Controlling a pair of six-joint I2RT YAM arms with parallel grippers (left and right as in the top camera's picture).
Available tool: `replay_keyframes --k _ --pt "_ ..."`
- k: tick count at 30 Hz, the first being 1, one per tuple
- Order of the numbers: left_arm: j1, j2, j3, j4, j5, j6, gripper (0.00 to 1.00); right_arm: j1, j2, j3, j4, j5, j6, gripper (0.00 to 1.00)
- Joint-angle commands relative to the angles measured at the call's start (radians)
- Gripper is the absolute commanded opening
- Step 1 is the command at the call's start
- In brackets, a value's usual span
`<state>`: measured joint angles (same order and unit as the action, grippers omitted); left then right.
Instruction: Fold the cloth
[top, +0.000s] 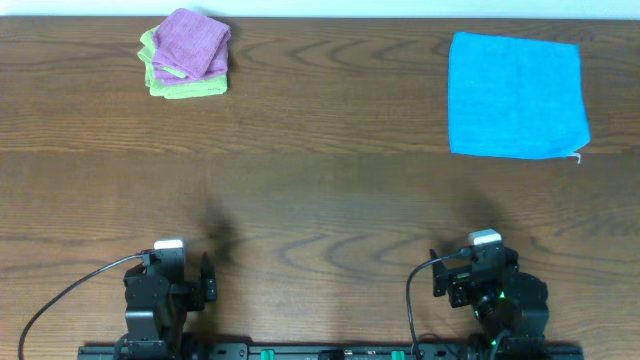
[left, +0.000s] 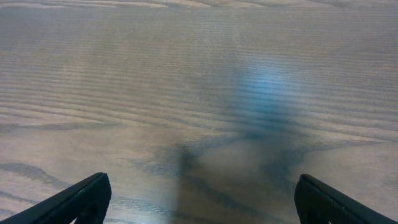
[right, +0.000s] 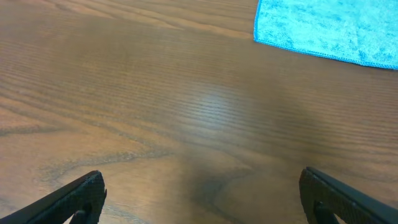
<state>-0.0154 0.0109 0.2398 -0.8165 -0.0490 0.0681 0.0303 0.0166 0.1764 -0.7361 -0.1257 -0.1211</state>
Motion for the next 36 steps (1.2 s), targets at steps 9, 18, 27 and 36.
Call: replay_keyframes --k 9,18,27,36 --pt "-0.005 -0.007 -0.045 -0.036 -0.003 0.019 0.95 0.010 -0.011 -0.012 -0.001 0.018 -0.015 0.99" --pt "-0.005 -0.007 -0.045 -0.035 -0.003 0.019 0.96 0.009 0.055 0.066 0.047 0.030 0.085 0.99" --pt "-0.005 -0.007 -0.045 -0.035 -0.003 0.019 0.95 -0.064 0.590 0.535 -0.014 0.069 0.176 0.99" --pt "-0.005 -0.007 -0.045 -0.036 -0.003 0.019 0.95 -0.122 1.140 1.048 -0.200 0.069 0.195 0.99"
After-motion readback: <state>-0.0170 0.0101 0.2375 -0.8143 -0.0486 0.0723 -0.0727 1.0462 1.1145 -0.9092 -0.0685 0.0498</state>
